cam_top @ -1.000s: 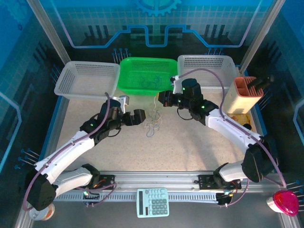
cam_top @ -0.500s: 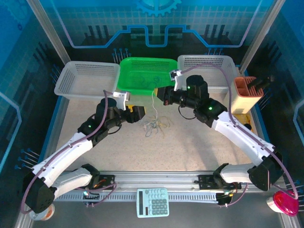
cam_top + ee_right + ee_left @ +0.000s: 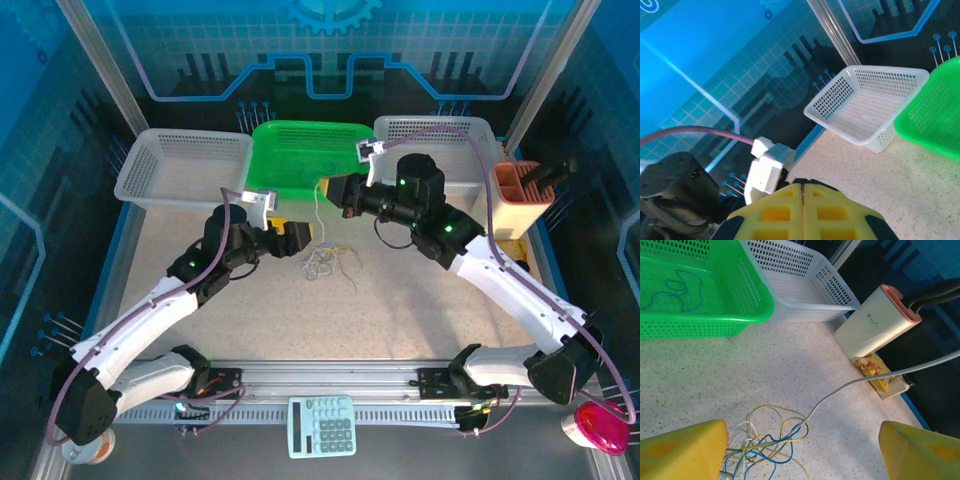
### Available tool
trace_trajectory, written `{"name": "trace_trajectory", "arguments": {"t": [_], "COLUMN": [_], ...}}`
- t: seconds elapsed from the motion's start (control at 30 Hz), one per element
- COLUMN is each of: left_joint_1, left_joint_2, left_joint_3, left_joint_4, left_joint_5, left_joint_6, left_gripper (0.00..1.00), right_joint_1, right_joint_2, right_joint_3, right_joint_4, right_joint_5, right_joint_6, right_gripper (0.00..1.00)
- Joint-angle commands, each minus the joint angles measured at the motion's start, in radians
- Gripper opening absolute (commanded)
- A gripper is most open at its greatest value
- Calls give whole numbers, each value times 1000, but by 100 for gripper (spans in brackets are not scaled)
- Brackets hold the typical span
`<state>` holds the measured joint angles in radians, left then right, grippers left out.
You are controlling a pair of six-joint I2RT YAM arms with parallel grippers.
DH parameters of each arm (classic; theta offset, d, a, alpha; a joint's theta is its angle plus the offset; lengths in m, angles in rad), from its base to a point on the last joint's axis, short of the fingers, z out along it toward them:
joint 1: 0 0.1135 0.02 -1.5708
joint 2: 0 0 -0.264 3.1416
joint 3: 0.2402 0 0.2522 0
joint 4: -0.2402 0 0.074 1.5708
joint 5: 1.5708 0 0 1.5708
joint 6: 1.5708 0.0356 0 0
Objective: Untangle the cables
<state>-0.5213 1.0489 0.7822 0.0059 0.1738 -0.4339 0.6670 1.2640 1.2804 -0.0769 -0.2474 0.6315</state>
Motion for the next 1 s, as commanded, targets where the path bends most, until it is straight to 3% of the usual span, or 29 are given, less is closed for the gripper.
{"name": "trace_trajectory", "arguments": {"t": [0.0, 0.37, 0.6, 0.97], "left_joint_1": [-19, -55, -71, -77], "left_joint_2": [17, 75, 135, 186], "left_joint_3": [-25, -52, -32, -60], "left_joint_4": [51, 89, 126, 151], "left_joint_5": [55, -44, -49, -37], "left_joint_6": [41, 62, 66, 38], "left_gripper": [81, 82, 81, 57], "right_joint_1": [20, 39, 57, 63], "right_joint_2": [-15, -3, 8, -15], "right_joint_3": [68, 114, 121, 168], "right_joint_4": [26, 50, 46, 5], "right_joint_5": [-10, -29, -21, 23], "right_joint_6": [-7, 33, 37, -2], "right_gripper": [0, 0, 0, 0]}}
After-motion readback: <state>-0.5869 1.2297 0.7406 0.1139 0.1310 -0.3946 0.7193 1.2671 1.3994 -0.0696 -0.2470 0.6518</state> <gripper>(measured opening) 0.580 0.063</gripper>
